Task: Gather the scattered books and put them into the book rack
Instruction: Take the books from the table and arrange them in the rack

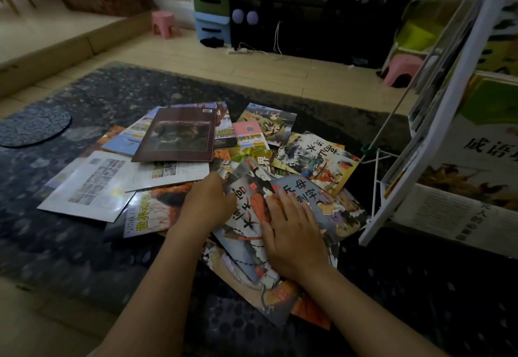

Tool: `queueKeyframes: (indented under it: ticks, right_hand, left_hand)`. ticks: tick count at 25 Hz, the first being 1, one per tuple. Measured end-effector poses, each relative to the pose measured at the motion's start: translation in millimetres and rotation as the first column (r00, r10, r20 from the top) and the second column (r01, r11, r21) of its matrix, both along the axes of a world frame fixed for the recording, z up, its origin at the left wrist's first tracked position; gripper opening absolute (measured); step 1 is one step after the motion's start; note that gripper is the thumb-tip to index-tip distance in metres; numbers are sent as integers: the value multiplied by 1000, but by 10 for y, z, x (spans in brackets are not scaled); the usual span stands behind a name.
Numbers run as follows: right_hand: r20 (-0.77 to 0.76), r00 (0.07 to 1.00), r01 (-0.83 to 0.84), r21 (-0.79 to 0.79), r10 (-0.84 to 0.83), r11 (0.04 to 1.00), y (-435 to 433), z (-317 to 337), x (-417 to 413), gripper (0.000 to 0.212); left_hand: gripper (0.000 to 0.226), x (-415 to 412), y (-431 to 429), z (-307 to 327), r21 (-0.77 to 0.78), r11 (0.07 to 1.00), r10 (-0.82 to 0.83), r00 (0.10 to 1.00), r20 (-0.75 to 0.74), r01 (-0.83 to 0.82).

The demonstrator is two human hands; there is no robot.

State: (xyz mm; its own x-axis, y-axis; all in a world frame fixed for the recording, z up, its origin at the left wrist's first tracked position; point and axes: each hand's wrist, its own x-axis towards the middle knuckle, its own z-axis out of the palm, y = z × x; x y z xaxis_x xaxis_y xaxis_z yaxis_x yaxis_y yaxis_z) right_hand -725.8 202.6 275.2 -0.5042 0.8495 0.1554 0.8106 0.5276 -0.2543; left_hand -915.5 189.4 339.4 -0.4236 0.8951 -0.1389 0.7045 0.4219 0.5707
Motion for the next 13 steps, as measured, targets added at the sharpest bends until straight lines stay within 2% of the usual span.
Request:
queueKeyframes:
  ticks: [9,13]
  right_hand:
    - [-58,998,-18,-58,14,998,-10,80,37,61]
    - [-83,996,-24,-69,19,997,-20,107,45,58]
  left_hand:
    - [6,-21,-36,87,95,995,-14,1000,27,12]
    - [20,-57,-55,86,116,992,52,996,-72,-43]
